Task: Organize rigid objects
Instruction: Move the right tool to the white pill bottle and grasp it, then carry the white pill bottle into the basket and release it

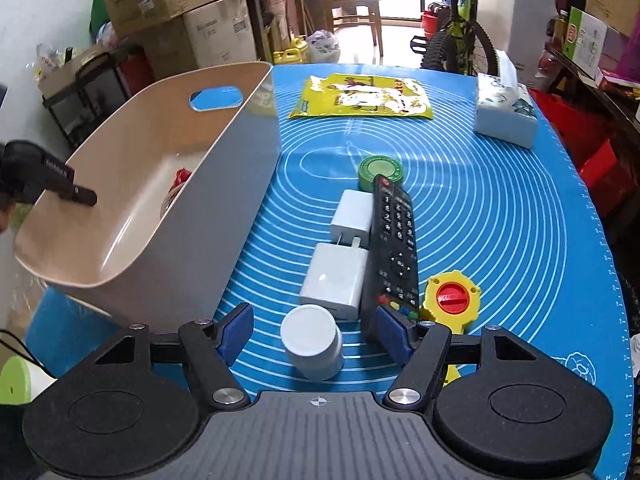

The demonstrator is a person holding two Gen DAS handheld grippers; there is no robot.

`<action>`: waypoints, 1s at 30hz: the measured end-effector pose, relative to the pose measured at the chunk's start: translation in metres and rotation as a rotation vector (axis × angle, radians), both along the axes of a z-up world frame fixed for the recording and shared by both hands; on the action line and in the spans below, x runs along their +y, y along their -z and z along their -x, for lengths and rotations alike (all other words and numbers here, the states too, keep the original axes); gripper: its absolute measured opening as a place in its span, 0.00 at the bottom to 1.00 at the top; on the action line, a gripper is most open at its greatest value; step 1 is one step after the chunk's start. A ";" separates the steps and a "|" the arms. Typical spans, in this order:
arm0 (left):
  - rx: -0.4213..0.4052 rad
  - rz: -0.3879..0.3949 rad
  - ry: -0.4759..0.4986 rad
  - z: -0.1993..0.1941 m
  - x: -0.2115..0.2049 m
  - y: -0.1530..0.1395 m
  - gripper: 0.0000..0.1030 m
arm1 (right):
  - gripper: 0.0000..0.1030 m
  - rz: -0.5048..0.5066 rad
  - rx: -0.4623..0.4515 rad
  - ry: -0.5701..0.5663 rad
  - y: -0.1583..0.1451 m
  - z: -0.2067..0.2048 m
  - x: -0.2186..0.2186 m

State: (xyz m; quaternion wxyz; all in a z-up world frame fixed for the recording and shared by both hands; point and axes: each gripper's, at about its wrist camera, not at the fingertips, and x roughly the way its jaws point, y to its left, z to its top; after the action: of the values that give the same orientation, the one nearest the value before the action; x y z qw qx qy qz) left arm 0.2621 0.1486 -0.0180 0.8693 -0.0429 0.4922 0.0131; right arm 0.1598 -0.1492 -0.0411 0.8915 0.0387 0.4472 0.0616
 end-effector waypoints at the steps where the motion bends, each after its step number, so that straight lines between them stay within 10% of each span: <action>1: 0.000 0.000 0.000 0.000 0.000 0.000 0.06 | 0.71 0.001 0.000 -0.003 0.001 -0.001 0.001; 13: 0.000 -0.001 -0.002 -0.001 -0.001 -0.001 0.06 | 0.40 0.027 0.017 -0.029 0.013 -0.007 0.007; 30: 0.000 0.002 -0.003 -0.001 -0.002 -0.001 0.06 | 0.39 0.047 -0.164 -0.001 -0.048 -0.021 0.001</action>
State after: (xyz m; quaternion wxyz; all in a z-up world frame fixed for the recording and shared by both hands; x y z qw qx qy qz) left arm 0.2633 0.1466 -0.0172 0.8693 -0.0446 0.4921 0.0136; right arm 0.1812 -0.1480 0.0064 0.9258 0.0123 0.3738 0.0546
